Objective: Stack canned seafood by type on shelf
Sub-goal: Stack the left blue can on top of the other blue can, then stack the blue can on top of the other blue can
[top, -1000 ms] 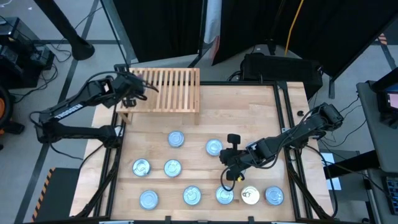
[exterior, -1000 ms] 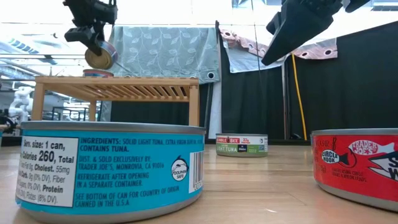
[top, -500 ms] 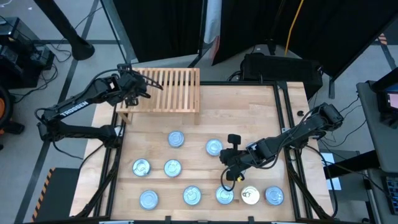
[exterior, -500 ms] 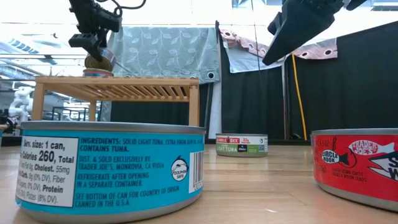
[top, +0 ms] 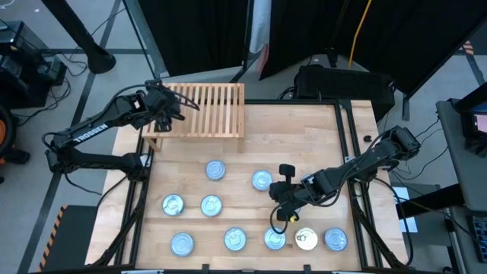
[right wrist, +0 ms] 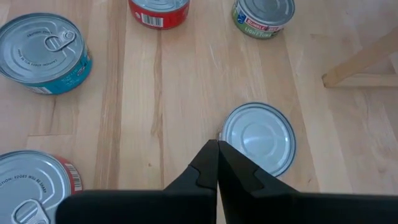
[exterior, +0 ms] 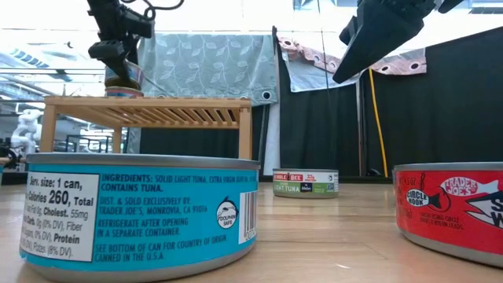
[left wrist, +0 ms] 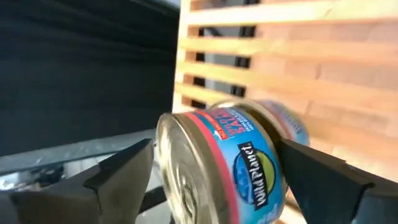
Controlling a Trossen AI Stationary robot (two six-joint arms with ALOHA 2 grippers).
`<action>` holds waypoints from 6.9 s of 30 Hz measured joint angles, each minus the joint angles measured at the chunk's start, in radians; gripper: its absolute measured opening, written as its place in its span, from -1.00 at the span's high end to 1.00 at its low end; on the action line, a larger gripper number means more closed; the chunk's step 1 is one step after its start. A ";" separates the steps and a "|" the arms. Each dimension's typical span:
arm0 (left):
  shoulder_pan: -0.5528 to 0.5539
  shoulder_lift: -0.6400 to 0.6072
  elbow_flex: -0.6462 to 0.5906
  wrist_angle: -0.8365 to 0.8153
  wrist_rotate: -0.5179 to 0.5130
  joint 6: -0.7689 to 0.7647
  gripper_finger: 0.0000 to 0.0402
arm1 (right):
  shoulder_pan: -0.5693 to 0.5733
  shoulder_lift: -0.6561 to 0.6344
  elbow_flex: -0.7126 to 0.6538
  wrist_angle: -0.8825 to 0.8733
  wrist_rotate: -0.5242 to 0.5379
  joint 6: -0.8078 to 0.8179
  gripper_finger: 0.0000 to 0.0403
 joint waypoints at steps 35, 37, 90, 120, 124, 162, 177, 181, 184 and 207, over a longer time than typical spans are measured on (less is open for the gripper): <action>-0.612 -0.193 -0.070 0.174 0.662 -0.726 -0.77 | 0.000 0.000 0.000 0.109 -0.026 0.022 1.00; -0.697 -0.174 -0.105 0.247 0.624 -0.732 -0.77 | 0.000 0.000 0.000 0.113 -0.052 0.052 1.00; -1.122 0.459 -0.146 0.886 0.226 -0.484 -0.77 | 0.315 0.145 0.001 -0.129 -0.307 1.040 1.00; -1.121 0.459 -0.146 0.924 0.259 -0.464 -0.77 | 0.305 0.229 -0.009 -0.174 -0.344 1.021 1.00; -1.121 0.459 -0.146 0.939 0.277 -0.461 -0.77 | 0.292 0.217 0.001 -0.175 -0.340 1.014 1.00; -1.121 0.459 -0.146 0.982 0.277 -0.496 -0.77 | 0.458 0.265 0.410 -0.546 -0.363 0.655 -0.77; -1.120 0.459 -0.146 0.990 0.266 -0.496 -0.77 | 0.459 0.422 0.410 -0.574 -0.481 0.604 -0.69; -1.119 0.459 -0.146 0.991 0.242 -0.495 -0.77 | 0.458 0.430 0.410 -0.603 -0.492 0.577 -0.46; -1.107 0.459 -0.146 0.987 0.203 -0.521 -0.77 | 0.454 0.430 0.410 -0.618 -0.493 0.568 -0.24; -1.074 0.456 -0.014 1.117 0.003 -0.337 -0.77 | 0.317 0.428 0.837 -0.917 -0.181 0.248 0.12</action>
